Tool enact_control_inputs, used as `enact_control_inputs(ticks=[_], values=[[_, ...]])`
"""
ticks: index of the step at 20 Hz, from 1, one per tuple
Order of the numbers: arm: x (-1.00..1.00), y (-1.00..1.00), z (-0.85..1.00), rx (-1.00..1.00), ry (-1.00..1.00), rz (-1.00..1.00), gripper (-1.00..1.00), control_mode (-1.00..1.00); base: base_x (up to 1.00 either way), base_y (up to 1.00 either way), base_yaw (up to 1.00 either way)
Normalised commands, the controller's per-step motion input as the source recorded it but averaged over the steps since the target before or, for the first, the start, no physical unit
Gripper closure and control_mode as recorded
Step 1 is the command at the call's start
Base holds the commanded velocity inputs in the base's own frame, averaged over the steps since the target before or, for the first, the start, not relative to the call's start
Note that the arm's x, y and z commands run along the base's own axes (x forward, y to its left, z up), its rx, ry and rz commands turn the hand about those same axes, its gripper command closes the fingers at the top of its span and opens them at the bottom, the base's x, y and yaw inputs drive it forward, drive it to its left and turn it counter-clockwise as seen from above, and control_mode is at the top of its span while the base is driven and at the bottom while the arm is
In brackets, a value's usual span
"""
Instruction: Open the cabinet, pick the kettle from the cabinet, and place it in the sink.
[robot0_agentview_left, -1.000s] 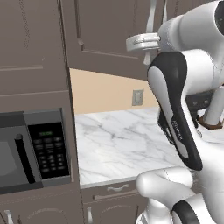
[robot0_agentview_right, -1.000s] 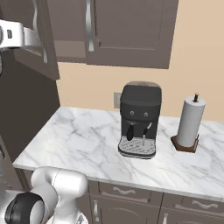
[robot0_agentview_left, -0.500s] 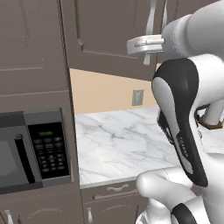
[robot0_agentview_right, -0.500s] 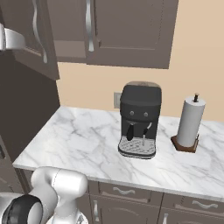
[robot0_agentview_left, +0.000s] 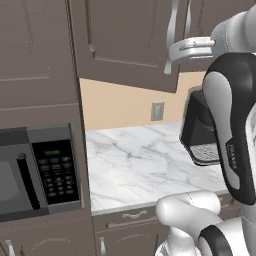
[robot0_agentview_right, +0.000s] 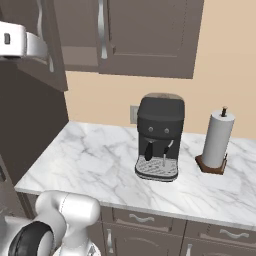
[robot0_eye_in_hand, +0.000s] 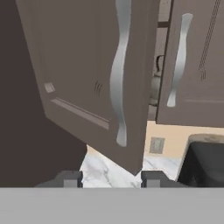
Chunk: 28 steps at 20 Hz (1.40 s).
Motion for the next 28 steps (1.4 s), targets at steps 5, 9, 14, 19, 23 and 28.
enact_control_inputs(ticks=[5, 9, 14, 19, 23, 28], values=[[0.00, -0.52, 0.00, 0.11, 0.07, 0.00, -1.00, -1.00, 0.00, 0.00, 0.00], [0.09, -0.41, -0.01, 0.25, 0.17, 0.00, -1.00, -1.00, 0.00, 0.00, 0.00], [0.28, -0.21, -0.09, 0.25, 0.12, 0.00, -1.00, -1.00, 0.00, 0.00, 0.00], [0.40, -0.02, -0.19, 0.18, 0.02, 0.00, -1.00, -1.00, 0.00, 0.00, 0.00], [0.42, -0.05, -0.17, 0.18, 0.01, 0.00, -1.00, -1.00, 0.00, 0.00, 0.00], [0.37, -0.16, -0.13, 0.19, 0.03, 0.00, -1.00, -1.00, 0.00, 0.00, 0.00]])
